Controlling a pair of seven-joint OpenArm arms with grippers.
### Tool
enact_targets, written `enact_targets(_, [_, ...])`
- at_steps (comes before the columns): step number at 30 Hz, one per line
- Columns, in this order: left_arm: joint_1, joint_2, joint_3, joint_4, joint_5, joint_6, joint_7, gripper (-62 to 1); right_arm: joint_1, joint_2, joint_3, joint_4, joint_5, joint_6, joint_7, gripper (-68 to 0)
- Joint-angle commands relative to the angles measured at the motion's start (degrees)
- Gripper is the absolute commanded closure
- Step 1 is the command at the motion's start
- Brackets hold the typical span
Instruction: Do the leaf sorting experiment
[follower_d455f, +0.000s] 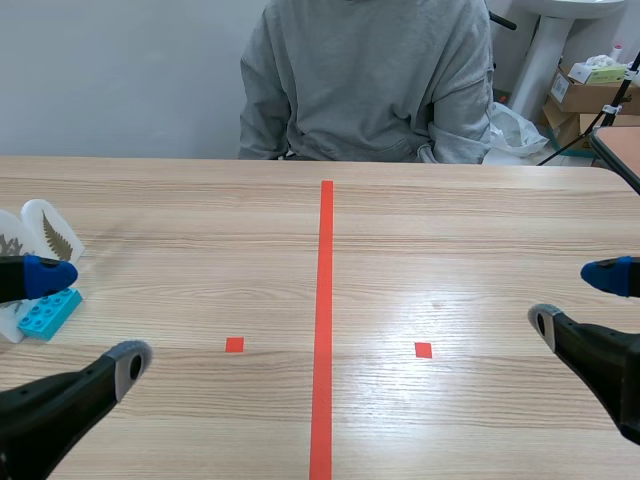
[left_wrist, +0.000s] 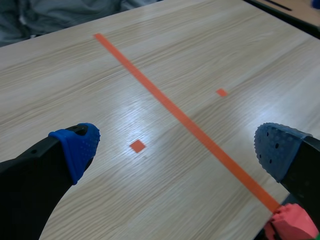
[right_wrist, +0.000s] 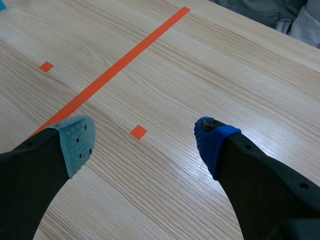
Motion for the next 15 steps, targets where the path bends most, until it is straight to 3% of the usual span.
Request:
enact_targets(1, [0.4,0.0,0.0,2.0,-0.5,-0.7,-1.0,-62.3,0.2,0.3,0.4,0.5,0.6,0.0,0.4,-41.1])
enact_targets(15, [1.5,-1.0,0.0,3.5,-0.3,-1.1,1.0,-62.3,0.4,0.3,0.4,0.5,0.7,0.0,0.2,-41.1])
